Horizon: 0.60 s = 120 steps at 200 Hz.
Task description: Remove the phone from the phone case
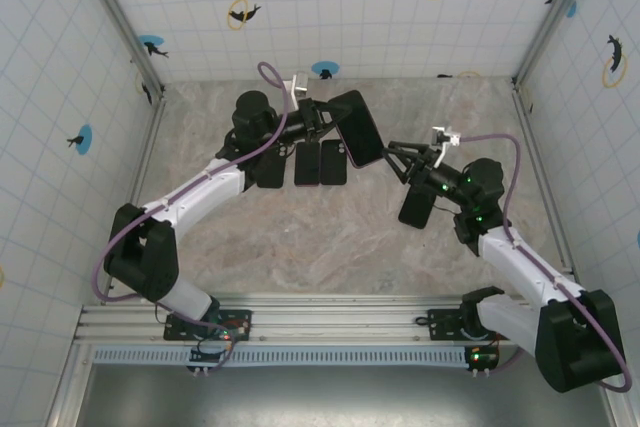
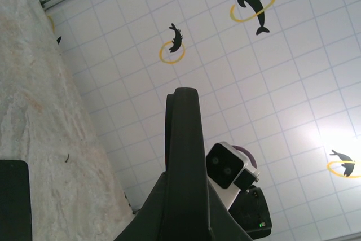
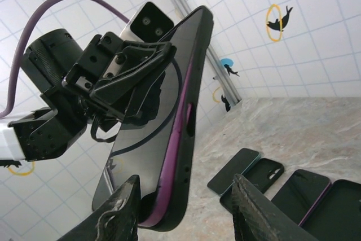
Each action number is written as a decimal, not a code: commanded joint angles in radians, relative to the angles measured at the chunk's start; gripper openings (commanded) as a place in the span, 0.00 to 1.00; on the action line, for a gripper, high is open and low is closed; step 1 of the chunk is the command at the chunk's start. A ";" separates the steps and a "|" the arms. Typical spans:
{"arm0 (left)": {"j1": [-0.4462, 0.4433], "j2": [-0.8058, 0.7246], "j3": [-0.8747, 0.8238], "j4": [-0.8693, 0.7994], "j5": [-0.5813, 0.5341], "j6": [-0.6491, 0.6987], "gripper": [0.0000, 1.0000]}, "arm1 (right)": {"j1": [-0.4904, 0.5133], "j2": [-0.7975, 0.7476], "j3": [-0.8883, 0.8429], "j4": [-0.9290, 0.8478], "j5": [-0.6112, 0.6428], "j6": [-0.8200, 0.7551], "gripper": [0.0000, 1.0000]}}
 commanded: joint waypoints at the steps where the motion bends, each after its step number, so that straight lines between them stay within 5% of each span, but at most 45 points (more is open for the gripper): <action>1: -0.011 -0.008 0.007 0.130 0.008 -0.061 0.00 | 0.012 0.021 0.003 0.002 -0.014 -0.004 0.44; 120: -0.011 -0.005 0.005 0.121 0.013 -0.065 0.00 | -0.055 0.035 -0.076 0.276 0.006 0.272 0.43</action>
